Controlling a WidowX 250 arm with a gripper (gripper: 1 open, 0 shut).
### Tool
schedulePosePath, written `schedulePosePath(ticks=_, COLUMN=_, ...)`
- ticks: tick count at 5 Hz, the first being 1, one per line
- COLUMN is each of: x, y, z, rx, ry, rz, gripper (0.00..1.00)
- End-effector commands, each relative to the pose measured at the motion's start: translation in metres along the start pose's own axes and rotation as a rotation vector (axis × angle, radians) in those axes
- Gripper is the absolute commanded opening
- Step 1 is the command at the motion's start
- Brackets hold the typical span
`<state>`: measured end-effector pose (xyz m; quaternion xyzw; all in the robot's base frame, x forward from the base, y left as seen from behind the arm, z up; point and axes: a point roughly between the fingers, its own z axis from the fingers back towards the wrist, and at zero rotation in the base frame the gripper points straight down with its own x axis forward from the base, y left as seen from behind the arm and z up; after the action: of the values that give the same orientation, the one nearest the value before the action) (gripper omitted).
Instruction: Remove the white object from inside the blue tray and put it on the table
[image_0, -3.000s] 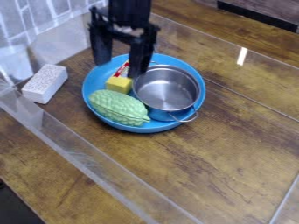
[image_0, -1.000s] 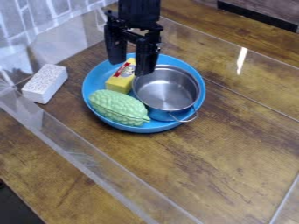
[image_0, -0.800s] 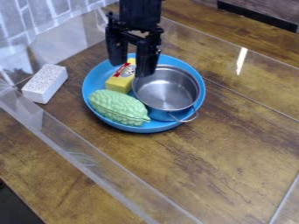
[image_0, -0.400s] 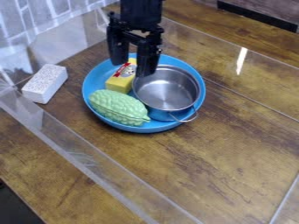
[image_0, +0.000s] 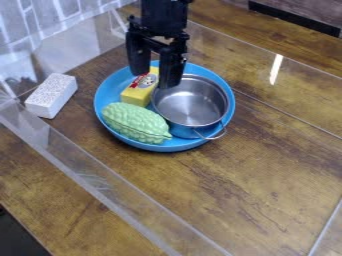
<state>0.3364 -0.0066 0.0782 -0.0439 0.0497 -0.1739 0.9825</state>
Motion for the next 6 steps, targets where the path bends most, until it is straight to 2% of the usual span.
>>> schedulePosePath(ticks=1, x=0.007, y=0.007, z=0.020, rx=0.023, ry=-0.068, rz=0.009, gripper=1.00)
schedulePosePath(ticks=3, x=0.012, y=0.007, z=0.018, rx=0.023, ry=-0.076, rz=0.005, gripper=1.00)
schedulePosePath(ticks=6, x=0.006, y=0.025, z=0.019, rx=0.037, ry=-0.064, rz=-0.004, gripper=1.00)
